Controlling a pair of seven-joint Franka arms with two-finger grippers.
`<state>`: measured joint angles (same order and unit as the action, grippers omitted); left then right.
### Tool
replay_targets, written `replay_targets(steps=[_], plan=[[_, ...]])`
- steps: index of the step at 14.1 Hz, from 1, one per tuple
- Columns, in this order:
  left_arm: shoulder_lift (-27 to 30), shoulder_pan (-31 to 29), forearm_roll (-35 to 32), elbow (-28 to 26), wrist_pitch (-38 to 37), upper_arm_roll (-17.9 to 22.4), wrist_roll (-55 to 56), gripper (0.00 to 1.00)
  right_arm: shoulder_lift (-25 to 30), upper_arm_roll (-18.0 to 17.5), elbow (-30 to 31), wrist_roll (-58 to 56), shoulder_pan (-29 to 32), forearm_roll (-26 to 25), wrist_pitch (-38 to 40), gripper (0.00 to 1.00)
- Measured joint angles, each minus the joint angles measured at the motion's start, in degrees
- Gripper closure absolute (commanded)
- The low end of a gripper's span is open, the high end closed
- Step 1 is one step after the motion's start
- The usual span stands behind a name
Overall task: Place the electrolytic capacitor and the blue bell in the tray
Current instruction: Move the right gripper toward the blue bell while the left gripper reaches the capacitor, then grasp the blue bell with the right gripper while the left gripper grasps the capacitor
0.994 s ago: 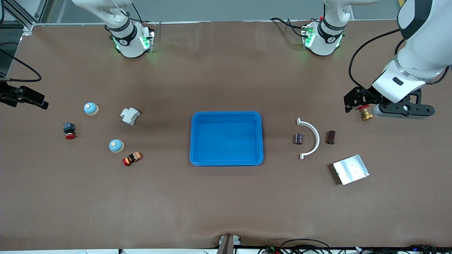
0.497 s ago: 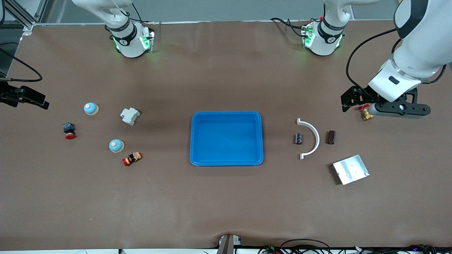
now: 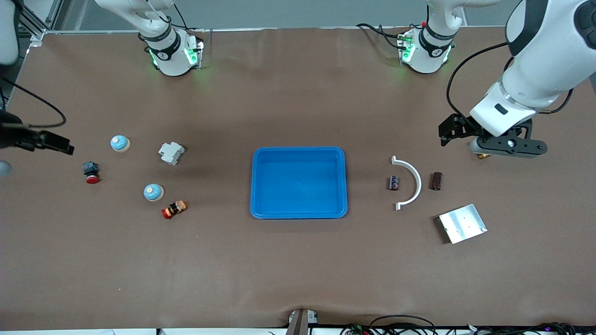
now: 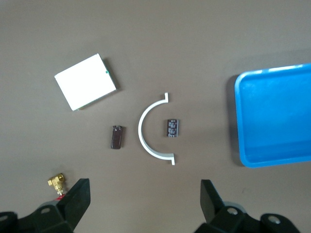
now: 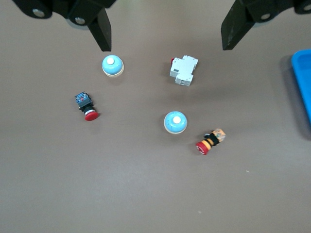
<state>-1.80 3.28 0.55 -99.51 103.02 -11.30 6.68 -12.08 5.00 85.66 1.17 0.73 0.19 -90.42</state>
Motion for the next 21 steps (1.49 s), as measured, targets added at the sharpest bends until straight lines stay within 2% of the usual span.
replay_targets(steps=[5, 10, 14, 17, 21], plan=[[-0.26, -0.05, 0.27, -5.53, 2.26, -0.20, 0.16, 0.00, -6.26, -0.31, 7.86, -0.30, 0.59, 0.04, -14.98, 0.00], [-0.46, -0.04, 0.29, -17.38, 14.08, -0.23, 0.31, 0.00, -9.83, -0.84, 15.64, -0.26, -4.52, 0.08, -25.13, 0.00], [-1.35, -0.05, 0.34, -25.05, 22.52, -0.24, 1.73, 0.00, -15.29, -0.86, 17.54, -0.27, -7.01, -0.04, -31.45, 0.00], [-3.91, 0.20, 0.34, -29.22, 31.22, -0.34, 5.87, 0.00, -18.53, -0.40, 18.18, -0.87, -6.88, -0.09, -36.23, 0.00], [-10.78, 2.91, 0.33, -30.18, 41.13, -0.49, 10.08, 0.00, -19.09, 0.14, 23.35, -2.82, -5.72, -0.10, -43.85, 0.00]])
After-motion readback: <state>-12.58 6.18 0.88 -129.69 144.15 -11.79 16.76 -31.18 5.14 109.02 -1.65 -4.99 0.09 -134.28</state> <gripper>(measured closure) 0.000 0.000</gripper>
